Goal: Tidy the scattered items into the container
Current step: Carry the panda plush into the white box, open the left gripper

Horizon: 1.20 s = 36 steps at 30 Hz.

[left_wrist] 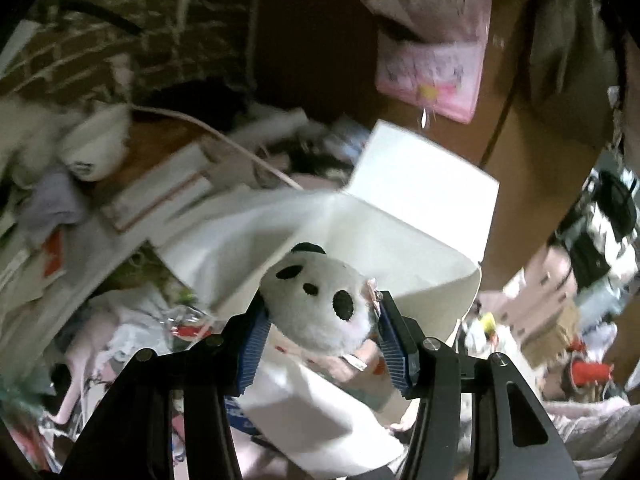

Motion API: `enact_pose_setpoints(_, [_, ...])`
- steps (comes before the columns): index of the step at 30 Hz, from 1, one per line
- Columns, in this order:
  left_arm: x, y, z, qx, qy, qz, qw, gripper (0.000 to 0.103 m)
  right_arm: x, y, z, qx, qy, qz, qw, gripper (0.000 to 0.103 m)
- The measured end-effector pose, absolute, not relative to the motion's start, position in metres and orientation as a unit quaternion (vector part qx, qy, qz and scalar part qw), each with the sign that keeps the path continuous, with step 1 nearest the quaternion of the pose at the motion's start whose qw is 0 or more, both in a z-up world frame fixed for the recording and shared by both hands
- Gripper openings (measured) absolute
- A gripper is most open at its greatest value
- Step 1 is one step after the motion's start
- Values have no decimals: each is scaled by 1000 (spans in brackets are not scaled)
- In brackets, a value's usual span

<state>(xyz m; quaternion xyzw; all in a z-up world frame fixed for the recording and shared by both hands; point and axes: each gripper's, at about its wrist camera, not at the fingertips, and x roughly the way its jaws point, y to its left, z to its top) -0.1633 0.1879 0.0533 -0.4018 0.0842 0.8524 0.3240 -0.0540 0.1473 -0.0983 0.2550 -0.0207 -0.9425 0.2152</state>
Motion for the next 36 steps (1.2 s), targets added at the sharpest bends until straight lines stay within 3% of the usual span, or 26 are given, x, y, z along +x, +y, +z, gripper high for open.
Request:
enact_pose_setpoints(23, [-188,235,16,-482,140,807,310,47,-46,153,-106,238,-48,-943,226,81])
enact_pose_setpoints(36, [-191,231,15,-484,142,807,307,61,-42,158,-104,224,-54,-947,224,81])
